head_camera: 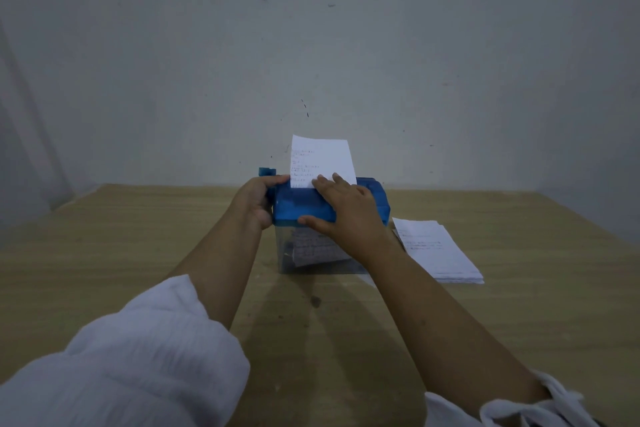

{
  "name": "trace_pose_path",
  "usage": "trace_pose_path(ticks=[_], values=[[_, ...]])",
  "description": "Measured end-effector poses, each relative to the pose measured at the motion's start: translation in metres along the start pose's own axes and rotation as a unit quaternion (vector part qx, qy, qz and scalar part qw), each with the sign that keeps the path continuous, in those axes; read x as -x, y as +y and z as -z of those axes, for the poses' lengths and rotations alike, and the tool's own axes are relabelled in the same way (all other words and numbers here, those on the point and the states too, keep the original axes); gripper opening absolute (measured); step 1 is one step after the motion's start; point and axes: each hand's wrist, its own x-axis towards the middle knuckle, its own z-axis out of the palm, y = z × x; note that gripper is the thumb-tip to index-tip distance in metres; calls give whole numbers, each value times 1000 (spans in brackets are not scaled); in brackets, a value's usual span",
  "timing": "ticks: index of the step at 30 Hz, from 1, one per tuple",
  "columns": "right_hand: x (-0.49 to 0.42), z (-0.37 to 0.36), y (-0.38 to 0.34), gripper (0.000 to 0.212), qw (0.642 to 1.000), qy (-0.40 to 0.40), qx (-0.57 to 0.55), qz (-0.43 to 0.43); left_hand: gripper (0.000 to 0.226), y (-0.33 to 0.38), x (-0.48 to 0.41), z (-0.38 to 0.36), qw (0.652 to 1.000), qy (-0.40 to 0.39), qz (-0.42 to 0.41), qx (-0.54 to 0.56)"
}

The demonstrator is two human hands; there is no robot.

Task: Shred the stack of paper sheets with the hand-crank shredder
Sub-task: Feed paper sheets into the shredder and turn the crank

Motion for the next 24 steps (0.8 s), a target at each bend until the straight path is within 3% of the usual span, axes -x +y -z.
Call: trace_pose_path(ticks=[3,7,13,17,19,21,22,24], values=[[0,-1,0,70,1000,0,6,2,16,-2,2,-2,999,-8,-17,29],[-2,-1,-1,69,1000,-4,13,0,53,2,-5,-7,989,8,-147,15],[-3,-4,0,70,1000,7,12,-3,51,-12,0,-6,971,5,-235,42],[-2,-4,1,68,1000,10,19,11,51,-13,5,-7,957,66,-276,-57],[0,-5,2,64,999,9,14,30,71,-8,11,-5,940,122,-290,-131],[1,-5,3,60,999,22,-6,41,80,6,19,-2,888,152,-343,-266],[1,-4,2,59,998,33,-14,47,74,16,22,0,833,153,-374,-378],[-2,-4,0,59,997,43,-25,54,56,34,23,5,682,130,-360,-623]])
